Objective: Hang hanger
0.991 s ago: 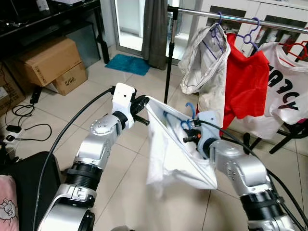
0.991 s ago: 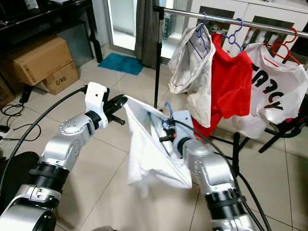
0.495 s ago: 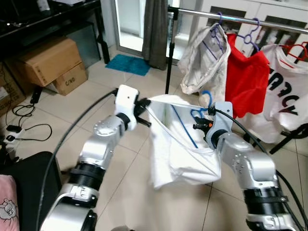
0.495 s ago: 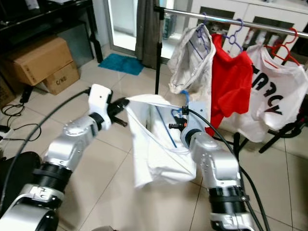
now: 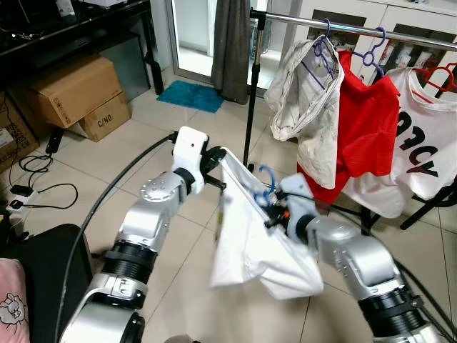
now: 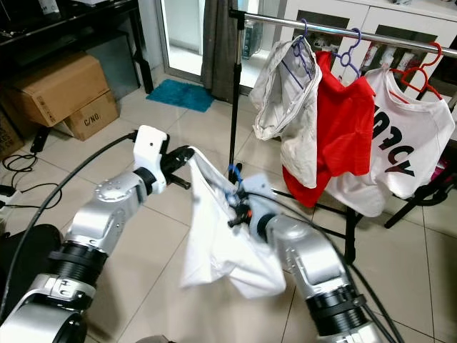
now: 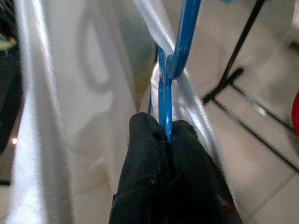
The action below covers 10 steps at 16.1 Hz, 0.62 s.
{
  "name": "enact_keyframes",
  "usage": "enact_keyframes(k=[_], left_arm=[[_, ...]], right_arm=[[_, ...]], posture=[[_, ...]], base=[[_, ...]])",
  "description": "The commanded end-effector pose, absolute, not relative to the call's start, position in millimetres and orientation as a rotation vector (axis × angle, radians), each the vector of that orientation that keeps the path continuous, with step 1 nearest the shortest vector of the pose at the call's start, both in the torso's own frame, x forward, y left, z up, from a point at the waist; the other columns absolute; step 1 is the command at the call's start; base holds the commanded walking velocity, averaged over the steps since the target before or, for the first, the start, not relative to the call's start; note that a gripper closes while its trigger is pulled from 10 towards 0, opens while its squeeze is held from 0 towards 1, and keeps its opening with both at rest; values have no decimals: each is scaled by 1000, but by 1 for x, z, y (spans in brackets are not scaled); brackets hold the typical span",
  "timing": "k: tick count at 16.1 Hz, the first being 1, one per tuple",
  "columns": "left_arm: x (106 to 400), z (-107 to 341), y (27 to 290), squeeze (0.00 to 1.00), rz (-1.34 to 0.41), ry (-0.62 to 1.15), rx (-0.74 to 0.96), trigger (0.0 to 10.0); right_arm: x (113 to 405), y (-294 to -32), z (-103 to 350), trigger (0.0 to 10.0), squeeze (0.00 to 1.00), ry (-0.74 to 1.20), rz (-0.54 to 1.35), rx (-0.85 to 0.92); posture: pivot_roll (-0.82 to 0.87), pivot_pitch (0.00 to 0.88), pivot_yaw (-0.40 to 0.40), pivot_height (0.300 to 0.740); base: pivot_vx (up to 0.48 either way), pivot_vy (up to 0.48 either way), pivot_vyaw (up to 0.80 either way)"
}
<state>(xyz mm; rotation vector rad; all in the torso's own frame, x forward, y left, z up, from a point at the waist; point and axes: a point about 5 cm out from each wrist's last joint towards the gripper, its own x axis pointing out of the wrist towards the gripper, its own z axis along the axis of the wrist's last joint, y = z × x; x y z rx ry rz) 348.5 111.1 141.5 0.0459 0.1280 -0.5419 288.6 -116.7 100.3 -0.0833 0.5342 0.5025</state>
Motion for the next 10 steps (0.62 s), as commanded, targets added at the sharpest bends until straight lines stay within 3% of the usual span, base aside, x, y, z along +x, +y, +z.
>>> enact_keyframes(k=[1, 5, 6, 7, 10], left_arm=[[347, 140, 113, 0, -552, 144, 63, 0], [349, 130, 121, 0, -503, 195, 134, 0], [351, 130, 131, 0, -434, 196, 131, 0], [350, 128, 134, 0, -422, 205, 134, 0], [343, 123, 117, 0, -507, 212, 115, 0]], right_arm=[[293, -118, 113, 10000, 0, 464, 520, -99], [288, -119, 115, 10000, 0, 547, 572, -109], [303, -149, 116, 10000, 0, 499, 266, -47], [307, -170, 114, 10000, 0, 475, 108, -25], [307, -182, 114, 10000, 0, 438, -20, 57]], posture=[[-111, 0, -11, 740], [-110, 0, -19, 740], [-114, 0, -20, 740], [-119, 0, -18, 740], [-138, 3, -7, 740]], base=[[0, 0, 0], [0, 0, 0], [0, 0, 0], [0, 0, 0], [0, 0, 0]])
